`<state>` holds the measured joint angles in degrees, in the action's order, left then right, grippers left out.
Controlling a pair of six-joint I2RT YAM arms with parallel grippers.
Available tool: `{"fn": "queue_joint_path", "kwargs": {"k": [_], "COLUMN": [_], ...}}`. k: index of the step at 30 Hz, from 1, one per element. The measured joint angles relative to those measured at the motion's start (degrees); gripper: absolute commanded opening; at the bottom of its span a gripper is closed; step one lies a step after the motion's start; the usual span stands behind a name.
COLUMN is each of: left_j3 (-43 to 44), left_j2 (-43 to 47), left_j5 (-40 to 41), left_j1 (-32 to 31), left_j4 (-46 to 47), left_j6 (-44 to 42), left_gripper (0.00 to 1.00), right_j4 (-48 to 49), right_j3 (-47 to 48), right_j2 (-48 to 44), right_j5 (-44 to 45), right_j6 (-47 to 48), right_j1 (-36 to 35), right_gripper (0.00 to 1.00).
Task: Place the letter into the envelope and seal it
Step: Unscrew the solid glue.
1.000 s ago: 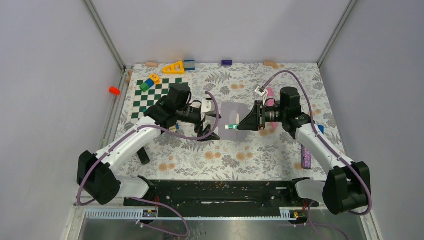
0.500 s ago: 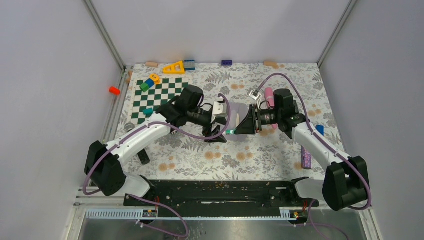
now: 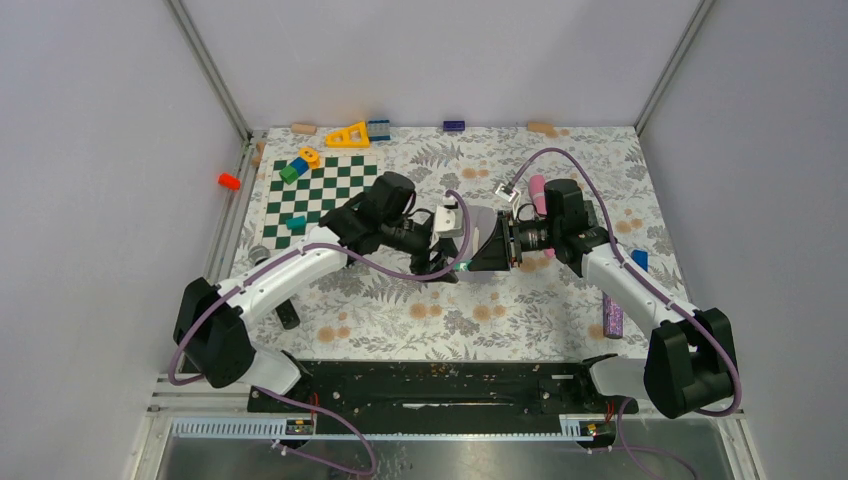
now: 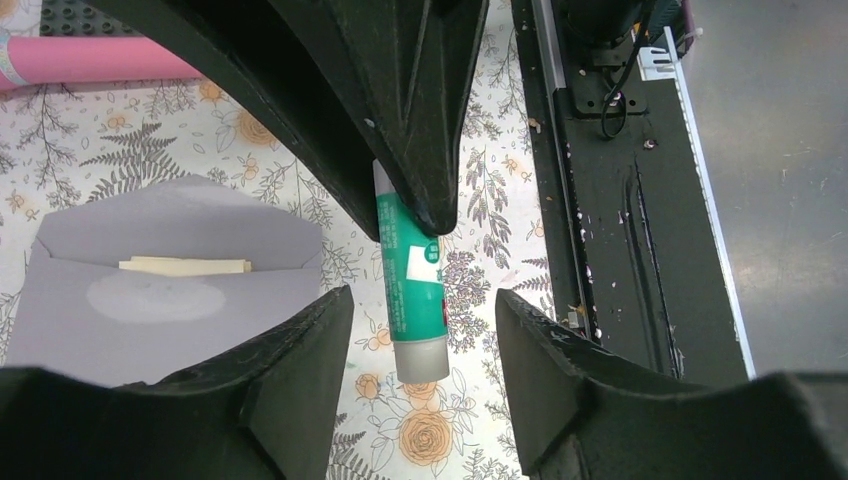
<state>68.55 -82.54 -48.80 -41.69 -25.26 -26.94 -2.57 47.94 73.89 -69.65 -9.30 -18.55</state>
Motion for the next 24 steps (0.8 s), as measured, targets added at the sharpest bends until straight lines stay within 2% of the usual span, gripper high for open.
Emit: {"fn": "queue_joint_path", "kwargs": {"k": [3, 5, 18, 24], "left_j3": [0.0, 0.02, 0.87, 0.87], "left_j2": [-0.35, -0.57, -1.6, -1.6], "left_j5": [0.9, 1.38, 3.19, 3.5], "left_j1": [-0.24, -0.28, -0.98, -1.16], "left_j4": [-0.57, -0.79, -0.9, -1.31], "left_j6": [0.0, -0.02, 0.15, 0.5], "left_gripper": [0.42, 0.39, 0.36, 0.16], "right_j4": [-0.02, 0.0, -1.49, -1.97], "right_j3": [0.0, 0.0, 0.22, 0.46], "right_j2": [0.0, 0.0, 0.2, 0.33], "right_j5": [0.04, 0.04, 1.14, 1.68], "right_j6": [0.09, 0.09, 1.53, 1.97], "right_j1": [-0.02, -0.04, -0.44, -0.59], "right_gripper": [0.21, 0.21, 0.23, 0.25]}}
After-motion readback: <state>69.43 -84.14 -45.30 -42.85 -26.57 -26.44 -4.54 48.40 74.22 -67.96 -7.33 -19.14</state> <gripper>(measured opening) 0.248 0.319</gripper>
